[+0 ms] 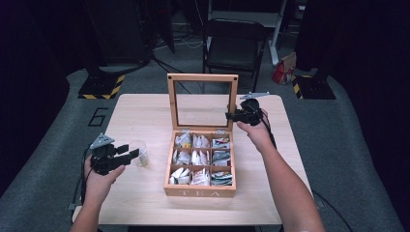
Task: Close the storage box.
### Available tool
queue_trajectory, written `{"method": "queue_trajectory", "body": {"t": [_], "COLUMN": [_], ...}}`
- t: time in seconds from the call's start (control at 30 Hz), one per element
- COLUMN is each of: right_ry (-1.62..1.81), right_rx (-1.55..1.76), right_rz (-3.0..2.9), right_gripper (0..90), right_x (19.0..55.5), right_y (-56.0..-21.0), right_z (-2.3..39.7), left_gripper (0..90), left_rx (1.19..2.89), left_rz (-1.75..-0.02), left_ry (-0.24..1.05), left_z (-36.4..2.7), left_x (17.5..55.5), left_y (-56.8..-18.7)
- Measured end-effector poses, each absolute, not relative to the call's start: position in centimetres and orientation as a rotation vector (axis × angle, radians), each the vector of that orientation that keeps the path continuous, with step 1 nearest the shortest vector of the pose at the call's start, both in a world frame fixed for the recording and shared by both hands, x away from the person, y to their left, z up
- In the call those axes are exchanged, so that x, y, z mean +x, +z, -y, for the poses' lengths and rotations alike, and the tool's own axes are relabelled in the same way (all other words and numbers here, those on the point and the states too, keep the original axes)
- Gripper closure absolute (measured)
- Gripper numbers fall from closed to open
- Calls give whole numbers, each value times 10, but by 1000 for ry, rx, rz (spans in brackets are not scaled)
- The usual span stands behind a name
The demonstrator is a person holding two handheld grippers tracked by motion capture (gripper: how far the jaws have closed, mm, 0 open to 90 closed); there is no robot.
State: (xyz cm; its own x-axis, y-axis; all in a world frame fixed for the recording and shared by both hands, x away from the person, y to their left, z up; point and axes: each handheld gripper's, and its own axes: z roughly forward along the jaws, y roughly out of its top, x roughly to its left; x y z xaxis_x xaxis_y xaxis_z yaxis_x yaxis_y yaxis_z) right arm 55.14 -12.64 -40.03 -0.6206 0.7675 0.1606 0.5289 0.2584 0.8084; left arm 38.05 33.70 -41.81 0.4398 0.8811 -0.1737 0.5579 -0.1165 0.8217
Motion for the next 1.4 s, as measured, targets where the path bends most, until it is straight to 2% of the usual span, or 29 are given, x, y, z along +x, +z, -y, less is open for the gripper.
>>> {"method": "queue_trajectory", "body": {"t": [1.0,1.4], "right_ry": [1359,1361], "right_rx": [1149,1117], "right_rz": [-2245,-2259], "right_gripper": [624,597], "right_x": [528,515], "right_y": [-392,-393], "right_z": [134,135], "left_gripper": [461,468], "left_rx": [1808,1837], "left_rz": [-1210,-1141], "left_ry": [449,421], "left_z": [-324,-308], "left_x": [382,392], "left_y": [-418,-405]}}
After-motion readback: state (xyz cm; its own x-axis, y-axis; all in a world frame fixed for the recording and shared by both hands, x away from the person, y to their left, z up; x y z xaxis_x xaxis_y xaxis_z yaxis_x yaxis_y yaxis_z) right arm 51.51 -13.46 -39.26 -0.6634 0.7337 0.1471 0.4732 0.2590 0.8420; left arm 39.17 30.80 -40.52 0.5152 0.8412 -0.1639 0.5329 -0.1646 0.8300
